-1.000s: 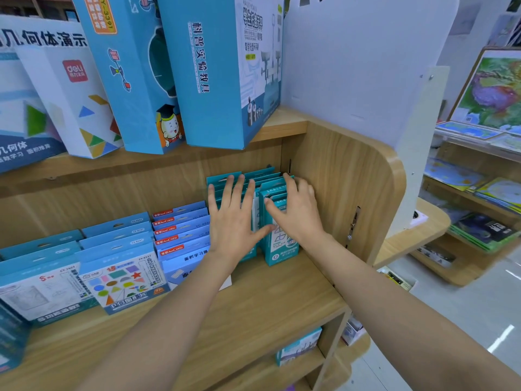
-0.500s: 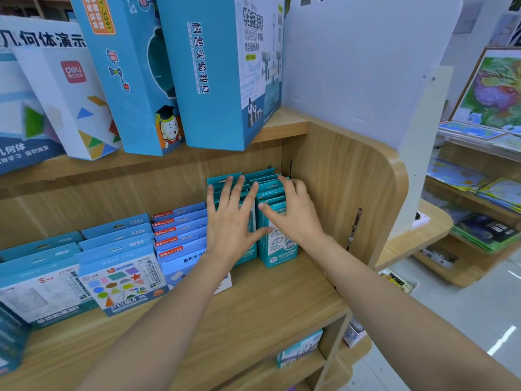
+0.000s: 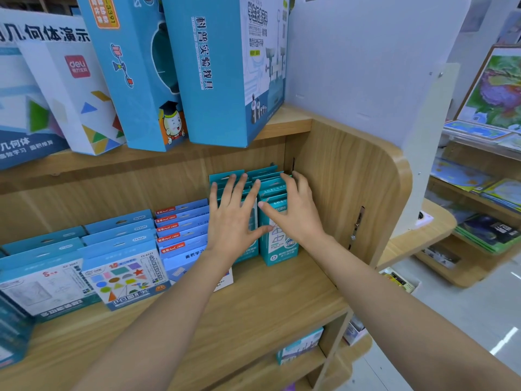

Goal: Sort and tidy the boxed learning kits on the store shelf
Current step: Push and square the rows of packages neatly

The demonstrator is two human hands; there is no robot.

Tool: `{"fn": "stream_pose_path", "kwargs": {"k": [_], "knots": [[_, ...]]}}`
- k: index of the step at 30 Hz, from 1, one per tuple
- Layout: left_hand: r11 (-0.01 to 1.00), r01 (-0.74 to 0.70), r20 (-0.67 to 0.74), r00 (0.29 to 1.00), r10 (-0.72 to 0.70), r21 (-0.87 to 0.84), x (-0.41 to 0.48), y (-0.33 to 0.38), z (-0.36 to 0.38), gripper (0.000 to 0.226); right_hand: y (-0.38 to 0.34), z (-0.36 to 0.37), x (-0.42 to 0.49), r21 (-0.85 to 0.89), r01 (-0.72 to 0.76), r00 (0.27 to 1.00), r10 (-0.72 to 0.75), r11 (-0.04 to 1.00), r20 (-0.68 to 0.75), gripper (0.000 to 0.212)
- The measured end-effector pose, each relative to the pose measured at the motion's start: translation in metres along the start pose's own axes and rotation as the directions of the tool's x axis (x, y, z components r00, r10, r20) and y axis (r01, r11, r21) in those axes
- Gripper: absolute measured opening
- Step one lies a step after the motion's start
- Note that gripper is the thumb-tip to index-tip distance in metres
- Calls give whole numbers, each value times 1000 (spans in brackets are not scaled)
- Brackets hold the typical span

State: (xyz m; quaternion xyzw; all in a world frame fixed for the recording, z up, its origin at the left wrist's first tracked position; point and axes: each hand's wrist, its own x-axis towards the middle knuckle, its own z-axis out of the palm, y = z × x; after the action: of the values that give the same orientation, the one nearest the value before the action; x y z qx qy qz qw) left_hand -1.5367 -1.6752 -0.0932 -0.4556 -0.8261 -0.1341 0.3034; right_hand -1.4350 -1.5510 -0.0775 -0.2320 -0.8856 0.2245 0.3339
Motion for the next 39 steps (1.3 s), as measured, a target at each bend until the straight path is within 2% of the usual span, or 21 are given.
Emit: {"fn": "stream_pose_path", "kwargs": {"k": [5,11,14,18,22,28,39], "knots": [[1000,7,14,1000,-7,-3,0,1,-1,98,1,-2,0,-16,14,1000,-14,1000,23,85],[1000,5,28,1000,-6,22,0,0,-2,101,4,-1,2,7,24,999,-24,1000,-28,77],[1000,9,21,1000,-10,23,0,0,-3,101,3,3,2,-47,13,999,-14,999,-34,84],[999,26,14,1000,-27,31,-1,-3,-6,101,-3,10,4,-130,-11,994,-3,991,-109,81],[999,29,25,999,-29,21,-4,-6,-7,98,-5,14,4,-126,-31,987,11,992,-160,73],[1000,25,46,999,-25,-3,-4,-6,-8,93,-6,16,4,-136,-33,984,9,990,-178,71],[999,18,40,999,-19,35,-8,-7,-13,91,-4,17,1,-128,33,990,-51,991,-135,78]]}}
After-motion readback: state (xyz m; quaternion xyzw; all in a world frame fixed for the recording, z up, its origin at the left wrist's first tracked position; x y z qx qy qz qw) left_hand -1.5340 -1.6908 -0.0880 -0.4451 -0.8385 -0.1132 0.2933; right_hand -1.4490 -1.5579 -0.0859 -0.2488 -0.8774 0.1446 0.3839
